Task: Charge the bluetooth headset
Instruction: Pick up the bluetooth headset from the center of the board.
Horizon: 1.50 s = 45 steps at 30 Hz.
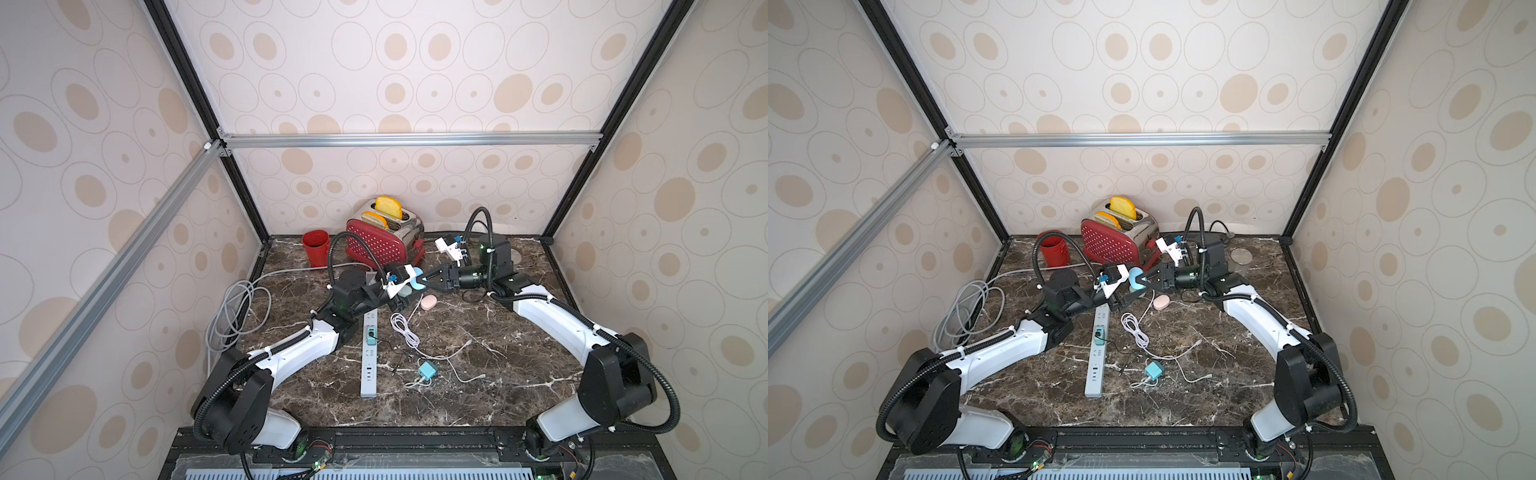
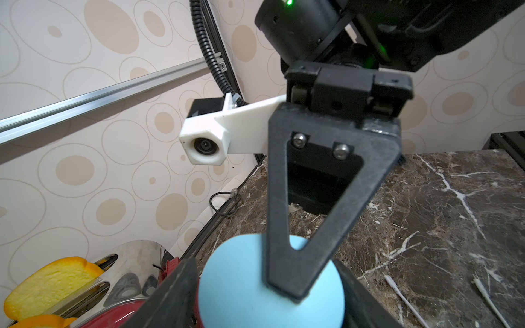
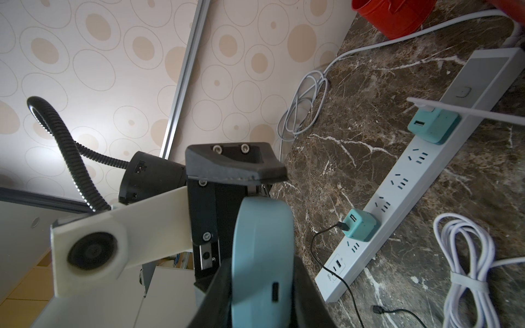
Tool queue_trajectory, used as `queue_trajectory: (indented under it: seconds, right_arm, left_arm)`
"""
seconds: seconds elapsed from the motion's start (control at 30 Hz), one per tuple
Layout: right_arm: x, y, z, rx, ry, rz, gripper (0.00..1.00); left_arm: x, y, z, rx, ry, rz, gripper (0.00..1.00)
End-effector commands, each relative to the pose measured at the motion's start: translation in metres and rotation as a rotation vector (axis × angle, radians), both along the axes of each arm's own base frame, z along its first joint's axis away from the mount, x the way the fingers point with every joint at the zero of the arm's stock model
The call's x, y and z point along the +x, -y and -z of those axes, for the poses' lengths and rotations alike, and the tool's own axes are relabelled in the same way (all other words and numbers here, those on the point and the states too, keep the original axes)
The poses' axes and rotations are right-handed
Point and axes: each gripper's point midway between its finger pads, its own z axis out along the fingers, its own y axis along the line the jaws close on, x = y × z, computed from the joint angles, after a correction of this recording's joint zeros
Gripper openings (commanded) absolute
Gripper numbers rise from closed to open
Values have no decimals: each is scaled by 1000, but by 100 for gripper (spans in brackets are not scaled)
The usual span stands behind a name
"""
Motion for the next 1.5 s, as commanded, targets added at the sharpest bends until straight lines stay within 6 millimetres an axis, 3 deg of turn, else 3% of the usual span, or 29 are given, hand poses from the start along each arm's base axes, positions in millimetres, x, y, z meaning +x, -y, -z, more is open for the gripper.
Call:
queue_trajectory:
  seconds: [0.0,0.17,0.33,0.43,0.53,0.63,0.73,0.8,0.93,1.03,1.13,1.33,1.47]
  right_arm:
    - [-2,-2,1,14,0,-24,27]
    - [-2,-3,4,11,-7,-24,31]
    - [-2,1,0,-5,29,6,59]
    - [-1,13,-1,-57,60,69,69]
    - [6,36,4,-97,18,178,71]
    - [6,66,29,-227,-50,308,68]
    - [-8,102,69,-483,-109,428,63]
    - [-24,125,95,-629,-180,482,57]
    - [-58,151,145,-765,-347,543,49]
    - [-81,158,181,-812,-460,580,44]
    - [-88,160,203,-826,-530,629,47]
    - [-77,167,225,-861,-584,728,47]
    - [-62,155,228,-832,-588,741,44]
  left_arm:
    - [1,4,-28,-45,69,18,67]
    - [2,5,-25,-42,60,20,57]
    - [11,-2,-20,-38,50,-17,51]
    - [16,-10,-13,-33,30,-47,49]
    - [19,-20,-2,-11,1,-87,49]
    - [16,-28,11,18,-32,-124,49]
    - [14,-36,32,50,-73,-173,47]
    - [9,-39,48,106,-96,-201,46]
    - [-6,-44,54,105,-116,-204,48]
    - [-15,-48,55,100,-117,-207,47]
    - [-22,-48,63,113,-132,-198,49]
    - [-29,-48,75,109,-142,-179,48]
    - [-33,-49,73,97,-132,-168,48]
